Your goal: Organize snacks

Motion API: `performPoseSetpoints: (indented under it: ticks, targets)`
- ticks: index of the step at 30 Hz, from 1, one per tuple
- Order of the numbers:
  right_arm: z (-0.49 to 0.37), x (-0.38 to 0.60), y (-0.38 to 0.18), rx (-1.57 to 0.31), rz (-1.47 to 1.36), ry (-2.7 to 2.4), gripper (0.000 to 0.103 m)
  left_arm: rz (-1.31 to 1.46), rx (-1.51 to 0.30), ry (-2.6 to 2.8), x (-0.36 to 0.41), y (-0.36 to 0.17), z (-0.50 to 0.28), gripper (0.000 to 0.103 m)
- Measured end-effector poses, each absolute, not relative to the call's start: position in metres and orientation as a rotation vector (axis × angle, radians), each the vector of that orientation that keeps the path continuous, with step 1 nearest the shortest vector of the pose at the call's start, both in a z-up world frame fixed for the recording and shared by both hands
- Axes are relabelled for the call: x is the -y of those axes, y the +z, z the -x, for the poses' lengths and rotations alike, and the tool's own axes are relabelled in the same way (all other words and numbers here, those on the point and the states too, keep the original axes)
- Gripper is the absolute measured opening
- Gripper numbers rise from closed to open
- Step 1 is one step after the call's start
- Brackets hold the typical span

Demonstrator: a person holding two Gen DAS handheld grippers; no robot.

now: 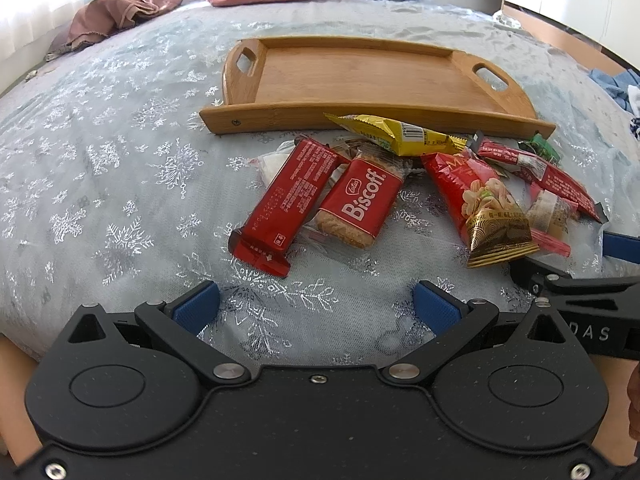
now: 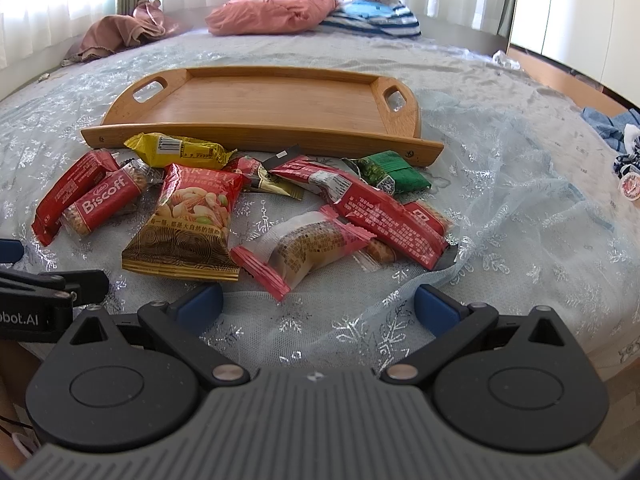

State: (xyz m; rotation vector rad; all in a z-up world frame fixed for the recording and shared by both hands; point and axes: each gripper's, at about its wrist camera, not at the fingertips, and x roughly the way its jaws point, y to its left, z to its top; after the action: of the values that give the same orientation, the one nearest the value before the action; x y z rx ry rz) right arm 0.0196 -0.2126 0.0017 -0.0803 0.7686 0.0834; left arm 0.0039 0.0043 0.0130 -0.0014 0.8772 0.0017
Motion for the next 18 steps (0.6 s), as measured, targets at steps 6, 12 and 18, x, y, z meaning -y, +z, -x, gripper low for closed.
performPoseSetpoints:
  ticks: [6,12,18]
  targets:
    - [-0.026,0.217,0.003,-0.786,0.069,0.085,0.103,-0.016,-0.857,-0.027,-0.004,0.009,-0.007,0.103]
    - [-0.027,0.217,0.001,-0.775,0.079,0.086,0.103,-0.019,-0.822,-0.034,-0.005,0.004,-0.004,0.103]
    - [-0.020,0.221,0.007,-0.749,0.062,0.106,0.103,-0.008,-0.829,-0.036,-0.005,0.011,0.001,0.103]
